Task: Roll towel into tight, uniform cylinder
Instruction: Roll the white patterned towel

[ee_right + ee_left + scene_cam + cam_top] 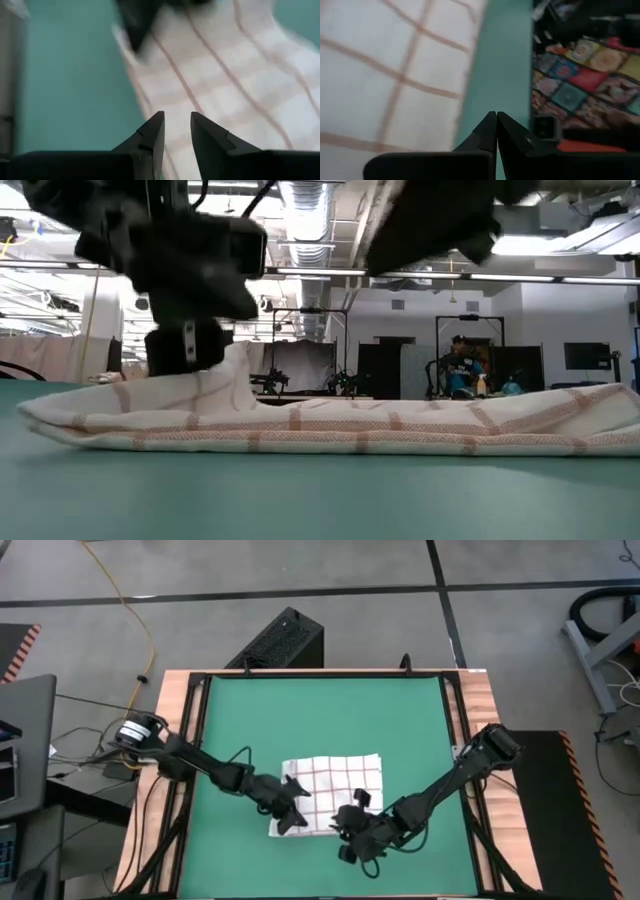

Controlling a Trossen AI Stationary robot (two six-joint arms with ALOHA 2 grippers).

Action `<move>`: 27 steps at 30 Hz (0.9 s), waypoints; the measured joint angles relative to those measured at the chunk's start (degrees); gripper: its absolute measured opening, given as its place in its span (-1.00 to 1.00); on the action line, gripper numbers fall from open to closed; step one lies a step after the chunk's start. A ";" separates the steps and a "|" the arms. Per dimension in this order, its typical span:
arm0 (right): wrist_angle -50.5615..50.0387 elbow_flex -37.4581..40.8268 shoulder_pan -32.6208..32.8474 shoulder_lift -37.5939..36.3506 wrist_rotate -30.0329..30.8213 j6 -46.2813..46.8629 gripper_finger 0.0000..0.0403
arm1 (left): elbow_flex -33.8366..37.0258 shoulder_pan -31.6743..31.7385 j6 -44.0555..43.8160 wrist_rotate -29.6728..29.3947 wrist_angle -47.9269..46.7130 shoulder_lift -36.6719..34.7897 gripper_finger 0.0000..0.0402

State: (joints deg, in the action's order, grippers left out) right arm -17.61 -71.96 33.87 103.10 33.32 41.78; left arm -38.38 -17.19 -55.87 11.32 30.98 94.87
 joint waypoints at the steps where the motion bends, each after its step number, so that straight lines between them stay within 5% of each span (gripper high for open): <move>1: -2.46 0.00 -0.23 0.29 -0.03 2.86 -0.43 | -0.53 0.00 0.17 1.10 -0.88 -0.76 -1.00; 13: -8.35 0.07 0.66 10.60 -7.10 22.05 -0.52 | -3.16 -0.59 5.31 -5.65 -25.15 -16.13 -1.00; 19: -20.68 -0.28 -0.24 10.03 -7.56 30.41 -0.52 | -3.24 -1.18 6.37 -11.03 -37.28 -17.91 -1.00; 24: -35.83 -0.02 -4.69 8.95 -8.42 27.04 -0.52 | -3.18 -2.20 8.12 -12.94 -42.56 -17.89 -1.00; 27: -38.55 0.26 -7.91 8.63 -3.37 18.47 -0.52 | -3.18 -2.27 9.41 -14.43 -41.39 -17.88 -1.00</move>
State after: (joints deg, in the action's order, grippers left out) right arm -56.16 -71.70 25.96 111.73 29.94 60.25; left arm -41.56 -19.46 -46.46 -3.10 -10.41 76.99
